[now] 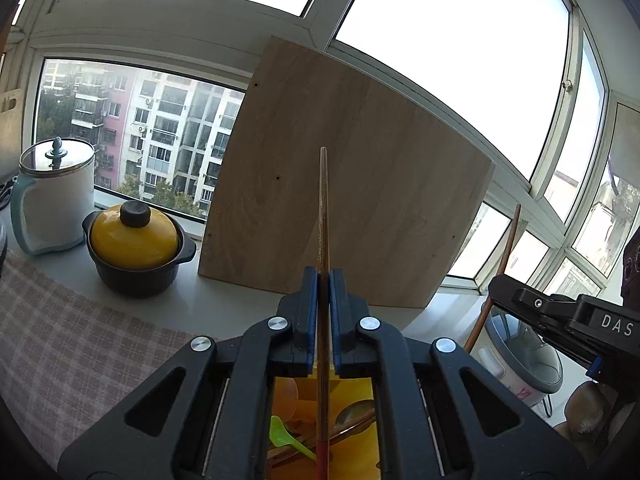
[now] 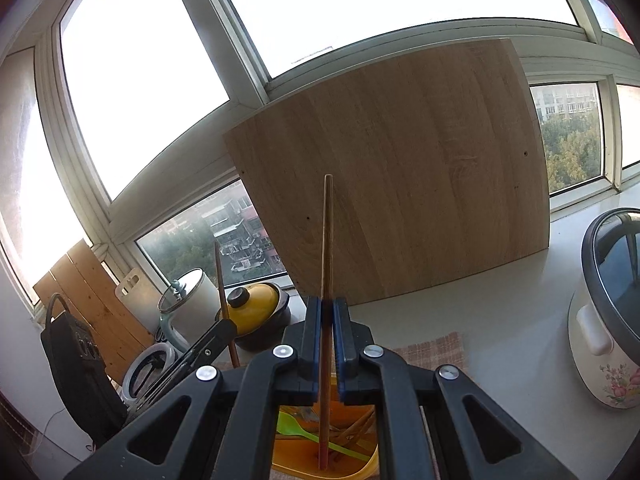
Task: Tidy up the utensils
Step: 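Lower both chopsticks into the container and open both tools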
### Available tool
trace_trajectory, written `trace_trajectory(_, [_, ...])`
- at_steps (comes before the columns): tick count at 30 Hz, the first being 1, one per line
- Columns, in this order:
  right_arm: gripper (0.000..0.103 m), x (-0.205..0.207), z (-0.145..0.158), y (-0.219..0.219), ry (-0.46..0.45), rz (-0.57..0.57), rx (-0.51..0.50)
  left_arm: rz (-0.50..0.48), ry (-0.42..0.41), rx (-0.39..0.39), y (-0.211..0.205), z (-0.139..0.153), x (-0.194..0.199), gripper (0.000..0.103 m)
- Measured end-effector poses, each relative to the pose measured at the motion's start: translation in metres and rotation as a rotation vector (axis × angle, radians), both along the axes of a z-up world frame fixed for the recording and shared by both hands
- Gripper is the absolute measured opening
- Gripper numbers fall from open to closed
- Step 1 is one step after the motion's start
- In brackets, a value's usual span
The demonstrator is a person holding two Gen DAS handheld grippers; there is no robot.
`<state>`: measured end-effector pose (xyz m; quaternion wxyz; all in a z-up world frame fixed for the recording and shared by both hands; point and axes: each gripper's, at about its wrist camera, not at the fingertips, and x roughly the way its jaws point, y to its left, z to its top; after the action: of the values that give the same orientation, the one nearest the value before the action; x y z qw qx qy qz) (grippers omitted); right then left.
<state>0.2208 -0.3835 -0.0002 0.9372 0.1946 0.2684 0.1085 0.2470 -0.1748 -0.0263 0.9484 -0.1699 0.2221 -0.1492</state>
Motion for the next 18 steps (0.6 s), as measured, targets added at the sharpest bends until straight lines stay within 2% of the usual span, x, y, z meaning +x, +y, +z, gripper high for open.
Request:
trace_trajectory(5, [0.003, 0.007, -0.014, 0.009, 0.013, 0.002, -0.048, 0.017, -0.020, 0.011, -0.003, -0.005, -0.002, 0.004])
trace_trajectory(11, [0.003, 0.006, -0.030, 0.012, 0.044, 0.015, -0.046, 0.020, -0.045, 0.008, -0.002, -0.005, -0.004, 0.004])
trace_trajectory(18, [0.003, 0.003, -0.034, 0.013, 0.049, 0.017, -0.044, 0.034, -0.048, 0.011, -0.002, -0.009, 0.001, 0.004])
